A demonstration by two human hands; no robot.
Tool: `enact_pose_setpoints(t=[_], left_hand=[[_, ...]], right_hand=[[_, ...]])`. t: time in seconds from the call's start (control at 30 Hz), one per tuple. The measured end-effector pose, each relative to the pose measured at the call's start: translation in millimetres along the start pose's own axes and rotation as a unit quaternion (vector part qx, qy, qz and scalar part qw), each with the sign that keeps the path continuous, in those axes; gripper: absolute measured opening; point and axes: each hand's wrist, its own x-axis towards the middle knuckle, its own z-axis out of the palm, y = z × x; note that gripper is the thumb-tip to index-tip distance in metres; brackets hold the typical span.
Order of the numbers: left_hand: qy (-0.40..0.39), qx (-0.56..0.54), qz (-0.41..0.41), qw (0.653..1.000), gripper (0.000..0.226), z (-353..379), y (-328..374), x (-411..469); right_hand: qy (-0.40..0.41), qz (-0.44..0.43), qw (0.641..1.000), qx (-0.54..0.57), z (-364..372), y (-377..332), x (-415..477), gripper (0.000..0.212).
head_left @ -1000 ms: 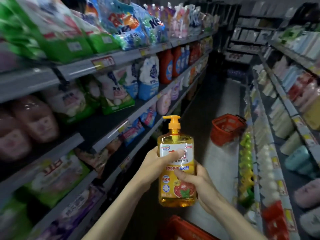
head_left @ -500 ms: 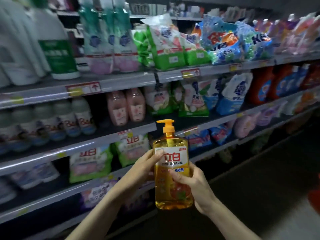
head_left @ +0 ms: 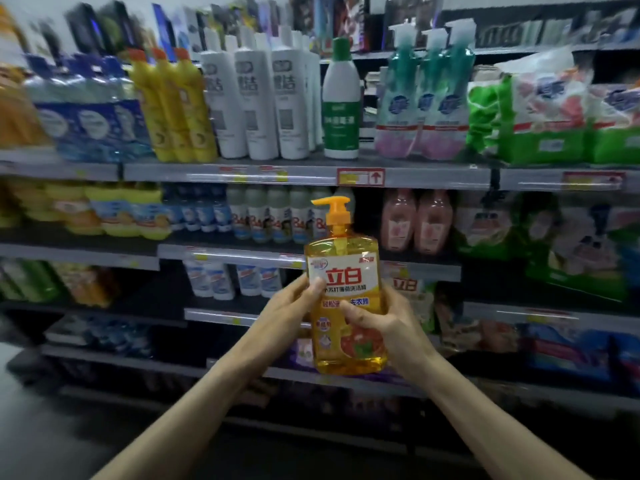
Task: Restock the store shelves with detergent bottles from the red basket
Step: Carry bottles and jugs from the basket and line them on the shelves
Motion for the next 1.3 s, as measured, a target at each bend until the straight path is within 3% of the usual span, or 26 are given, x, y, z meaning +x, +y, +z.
enact_pose_setpoints(t=[0.3, 0.6, 0.93, 1.3], left_hand=[[0.135, 0.000, 0.087, 0.987, 0.032, -126.7, 23.4, -70.0], [0.204, 0.008, 0.095, 0.974, 0.033, -276.2, 4.3, -134.8], [0.246, 0.012, 0.091, 0.965, 0.032, -388.7, -15.6, -155.1], [0.336, 0.010, 0.075, 0.939, 0.023, -495.8, -28.4, -87.1]], right_hand=[[-0.119, -0.049, 0.991, -0.040, 135.7, -47.9, 49.9, 0.073], [-0.197, -0.050, 0.978, -0.057, 300.6, -57.0, 76.1, 0.069], [-0.208, -0.078, 0.973, -0.067, 420.2, -52.5, 118.8, 0.065], [-0.219, -0.082, 0.972, -0.018, 519.6, -35.0, 237.0, 0.066]])
